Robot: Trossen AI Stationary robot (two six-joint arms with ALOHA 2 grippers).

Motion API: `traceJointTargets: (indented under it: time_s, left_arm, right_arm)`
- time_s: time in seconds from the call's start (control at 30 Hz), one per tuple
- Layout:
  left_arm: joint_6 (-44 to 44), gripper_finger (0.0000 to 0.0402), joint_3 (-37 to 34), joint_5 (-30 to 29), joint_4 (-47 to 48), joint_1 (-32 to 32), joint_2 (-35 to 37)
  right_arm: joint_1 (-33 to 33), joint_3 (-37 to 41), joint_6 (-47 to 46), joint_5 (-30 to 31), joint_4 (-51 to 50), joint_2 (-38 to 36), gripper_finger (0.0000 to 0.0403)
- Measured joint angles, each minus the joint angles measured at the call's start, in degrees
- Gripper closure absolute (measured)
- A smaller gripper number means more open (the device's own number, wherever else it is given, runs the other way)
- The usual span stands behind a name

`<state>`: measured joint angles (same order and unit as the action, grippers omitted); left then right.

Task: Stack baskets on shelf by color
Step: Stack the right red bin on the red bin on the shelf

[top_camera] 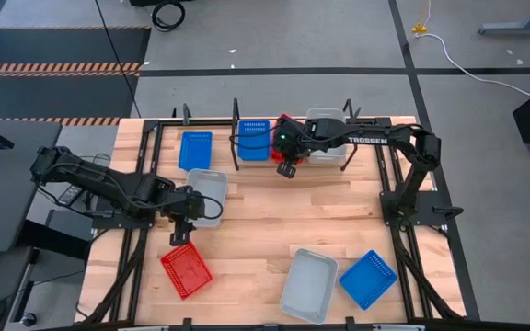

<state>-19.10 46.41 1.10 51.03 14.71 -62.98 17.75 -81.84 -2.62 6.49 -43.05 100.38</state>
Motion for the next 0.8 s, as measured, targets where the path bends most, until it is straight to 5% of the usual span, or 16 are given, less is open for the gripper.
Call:
traceJointTargets:
  time_s: [0.8]
  left_arm:
    - [-0.63, 0.0241, 0.0, -1.09, -0.34, -0.01, 0.0]
  right_arm:
    - [-0.32, -8.48, 10.33, -0.14, -12.87, -0.2, 0.0391]
